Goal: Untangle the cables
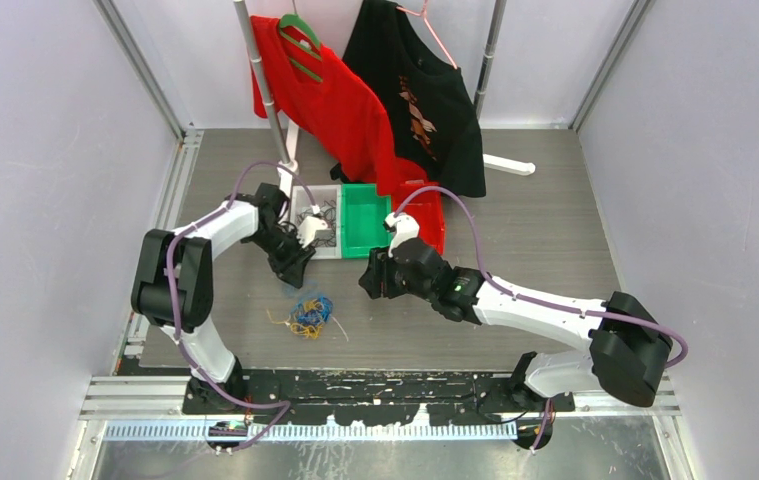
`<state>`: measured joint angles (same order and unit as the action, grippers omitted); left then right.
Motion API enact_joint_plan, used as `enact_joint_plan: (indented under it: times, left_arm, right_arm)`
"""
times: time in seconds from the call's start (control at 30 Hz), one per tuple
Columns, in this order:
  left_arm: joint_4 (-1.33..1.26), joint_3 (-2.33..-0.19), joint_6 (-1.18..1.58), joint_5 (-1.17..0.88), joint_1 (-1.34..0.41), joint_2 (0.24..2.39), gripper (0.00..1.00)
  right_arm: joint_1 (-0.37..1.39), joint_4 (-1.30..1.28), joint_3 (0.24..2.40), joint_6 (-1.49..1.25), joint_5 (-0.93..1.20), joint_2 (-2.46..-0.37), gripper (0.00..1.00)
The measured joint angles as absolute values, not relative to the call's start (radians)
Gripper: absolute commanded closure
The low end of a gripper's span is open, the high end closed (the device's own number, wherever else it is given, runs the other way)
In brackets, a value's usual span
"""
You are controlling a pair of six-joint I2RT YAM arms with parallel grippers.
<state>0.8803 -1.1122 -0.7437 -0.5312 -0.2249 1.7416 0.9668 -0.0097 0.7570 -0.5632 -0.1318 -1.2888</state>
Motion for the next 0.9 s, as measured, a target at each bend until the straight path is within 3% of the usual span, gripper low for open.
enact_joint_plan:
  times: [0.1,0.17,0.27,0.63,0.9]
  left_arm:
    - [0.878,-1.112,-0.741,-0.532,-0.233,1.742,0.94]
    - [0.883,-1.112,-0.748,-0.536,-0.238,1.741,1.0]
    - [0.915,-1.113,-0.76,-0.546,-0.242,1.734,1.0]
    - [1.182,-1.307,-0.72,-0.564,-0.242,1.399,1.0]
    - [1.312,-1.435,-0.546,-0.578,-0.262,1.259,1.0]
  right_arm:
    - [0.967,-0.004,0.757,-0.564,-0.127,-1.289,0.49]
    - [0.967,0.0,0.757,-0.564,-0.125,-1.289,0.49]
    - [0.967,0.009,0.757,-0.564,-0.125,-1.289,0.48]
    - [0.967,0.099,0.774,-0.507,-0.119,-1.289,0.24]
    - [1.029,0.262,0.823,-0.393,-0.03,-1.29,0.13]
